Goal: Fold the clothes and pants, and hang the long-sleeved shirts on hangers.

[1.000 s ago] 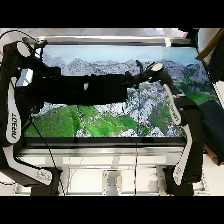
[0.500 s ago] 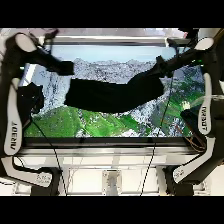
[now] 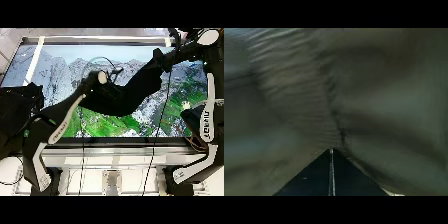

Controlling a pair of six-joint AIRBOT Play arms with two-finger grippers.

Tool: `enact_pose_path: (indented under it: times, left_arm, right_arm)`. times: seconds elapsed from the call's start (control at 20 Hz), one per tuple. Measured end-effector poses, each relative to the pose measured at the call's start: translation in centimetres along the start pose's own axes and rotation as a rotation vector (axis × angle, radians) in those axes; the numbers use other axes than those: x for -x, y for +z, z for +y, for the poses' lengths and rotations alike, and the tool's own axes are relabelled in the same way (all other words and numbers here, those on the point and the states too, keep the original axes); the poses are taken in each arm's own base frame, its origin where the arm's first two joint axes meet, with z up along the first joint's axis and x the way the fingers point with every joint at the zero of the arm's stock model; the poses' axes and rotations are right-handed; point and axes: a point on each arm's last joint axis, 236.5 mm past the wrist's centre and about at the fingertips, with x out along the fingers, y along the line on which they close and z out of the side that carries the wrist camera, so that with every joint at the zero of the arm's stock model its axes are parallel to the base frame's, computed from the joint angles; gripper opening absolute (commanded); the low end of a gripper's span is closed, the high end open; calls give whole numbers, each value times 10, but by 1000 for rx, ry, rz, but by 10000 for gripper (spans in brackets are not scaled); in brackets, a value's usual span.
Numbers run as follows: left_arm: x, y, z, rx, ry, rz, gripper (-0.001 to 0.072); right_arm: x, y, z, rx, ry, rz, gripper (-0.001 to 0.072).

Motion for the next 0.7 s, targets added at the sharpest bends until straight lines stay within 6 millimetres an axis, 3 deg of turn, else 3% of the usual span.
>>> enact_pose_path:
  times: [0.15,0.3,0.45,0.6,0.7]
  left_arm:
    - [-30,-1,-5,15,0,-12,8]
    - [-29,7,0,26,6,-38,8]
    - [2,6,27,31,58,-19,8]
    - [56,-17,70,26,140,81,8]
    - [93,-32,92,26,169,133,8]
  right_arm:
    - [-10,0,9,24,-8,-3,23]
    - [-19,2,15,48,-26,-17,23]
    - [-29,8,23,59,-40,-50,23]
    - [-47,16,32,52,-58,-87,23]
    - [-69,16,38,36,-60,-86,23]
